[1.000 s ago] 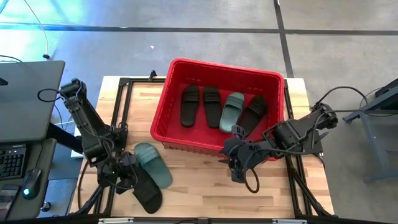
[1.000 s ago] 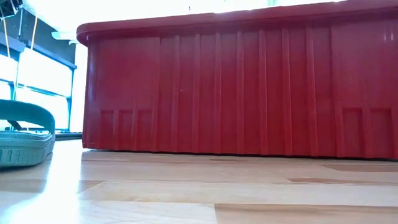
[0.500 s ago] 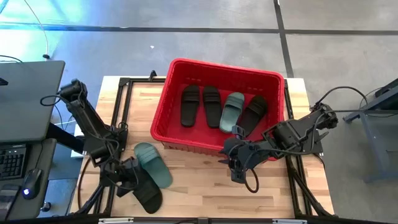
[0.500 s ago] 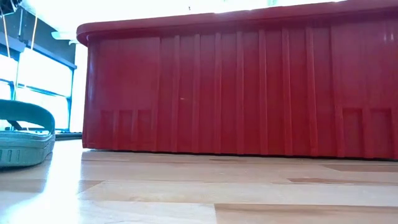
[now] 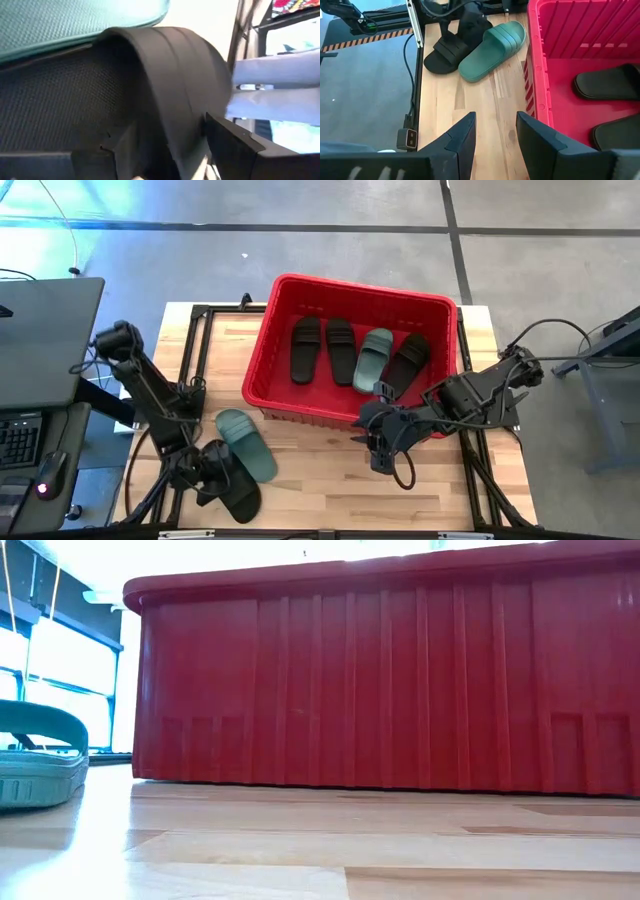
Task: Pick and place slides into bin
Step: Put the black slide into the red bin, then put the green slide into the red bin
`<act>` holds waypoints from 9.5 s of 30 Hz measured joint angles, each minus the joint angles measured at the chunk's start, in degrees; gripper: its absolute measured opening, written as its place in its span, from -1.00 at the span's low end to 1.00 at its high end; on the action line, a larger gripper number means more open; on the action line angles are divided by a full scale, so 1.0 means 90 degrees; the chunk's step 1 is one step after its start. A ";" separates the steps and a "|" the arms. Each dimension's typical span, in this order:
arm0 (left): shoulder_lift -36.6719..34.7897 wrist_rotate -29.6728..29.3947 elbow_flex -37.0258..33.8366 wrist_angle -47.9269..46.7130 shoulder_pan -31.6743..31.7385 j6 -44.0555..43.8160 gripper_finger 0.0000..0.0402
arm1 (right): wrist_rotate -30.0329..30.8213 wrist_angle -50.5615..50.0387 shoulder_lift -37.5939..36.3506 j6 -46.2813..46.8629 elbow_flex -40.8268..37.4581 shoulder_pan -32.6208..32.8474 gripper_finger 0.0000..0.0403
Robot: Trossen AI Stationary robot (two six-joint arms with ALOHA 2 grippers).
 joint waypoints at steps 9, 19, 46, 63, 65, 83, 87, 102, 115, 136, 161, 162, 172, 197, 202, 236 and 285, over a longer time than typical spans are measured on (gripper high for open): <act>0.0517 -0.0432 0.0012 0.0846 -0.0002 -0.0062 -0.10 | 0.0018 0.0010 0.0000 -0.0006 0.0000 0.0002 -0.36; 0.0517 -0.1279 0.0237 0.1075 0.0000 -0.0487 -0.91 | 0.0017 -0.0016 0.0000 -0.0032 0.0000 0.0002 -0.36; 0.0422 -0.5071 0.4978 0.0214 0.1908 0.4825 -0.98 | 0.3404 -0.0004 0.0000 0.0181 0.0000 0.0609 -0.36; 0.1072 -0.0902 0.5052 -0.1418 0.6214 0.3385 -0.96 | 0.4743 -0.1395 -0.0001 0.1668 0.0000 0.2112 -0.37; 0.1299 -0.0527 0.5052 -0.1416 0.6387 0.3157 -0.96 | 0.4737 -0.1705 -0.0002 0.2031 0.0000 0.2191 -0.37; 0.3501 0.0790 0.5079 -0.1146 0.6558 0.2011 -0.90 | 0.3836 -0.2188 -0.0002 0.2733 0.0000 0.2384 -0.36; 0.3642 0.1041 0.5077 -0.1143 0.6656 0.2313 -0.72 | 0.3794 -0.2188 0.0052 0.2843 0.0000 0.2416 -0.36; 0.3633 0.1522 0.5047 -0.1308 0.6844 0.3202 -0.03 | 0.3451 -0.2386 0.0753 0.2829 0.0000 0.2429 -0.36; 0.3259 0.1889 0.5889 -0.1347 0.6808 0.4245 -0.09 | 0.3326 -0.2663 0.0784 0.3175 0.0000 0.2469 -0.36; 0.3162 0.2614 1.0653 -0.4193 0.6147 0.7656 -0.14 | 0.3312 -0.1695 0.0787 0.1437 0.0000 0.2494 -0.36; 0.2462 0.2882 1.2119 -0.5342 0.5438 0.9437 -0.14 | -0.0277 0.3852 0.3748 -0.5529 0.0000 -0.0043 -0.36; 0.2462 0.2882 1.2119 -0.5362 0.5438 0.9349 -0.14 | -0.0164 0.4000 0.3897 -0.5628 0.0000 -0.0090 -0.36; 0.2467 0.2732 1.2119 -0.5372 0.5459 0.9338 -0.14 | -0.1069 0.5091 0.4911 -0.6213 -0.0002 -0.0478 -0.27; 0.2469 0.2737 1.2119 -0.5848 0.5457 0.9358 -0.14 | -0.0654 0.5517 0.5350 -0.5313 0.0010 -0.0838 -0.11; 0.2469 0.2736 1.2119 -0.5848 0.5457 0.9358 -0.14 | -0.0557 0.5597 0.5481 -0.5489 0.0034 -0.0823 -0.21; 0.2527 0.1901 1.2116 -0.6225 0.5452 0.9611 -0.14 | 0.0100 0.5552 0.3080 -0.4444 -0.0012 0.0224 -0.99; 0.2518 0.2234 1.2119 -0.6410 0.5413 0.9515 -0.14 | 0.0938 -0.2136 -0.0772 -0.5255 -0.3609 0.0409 -1.00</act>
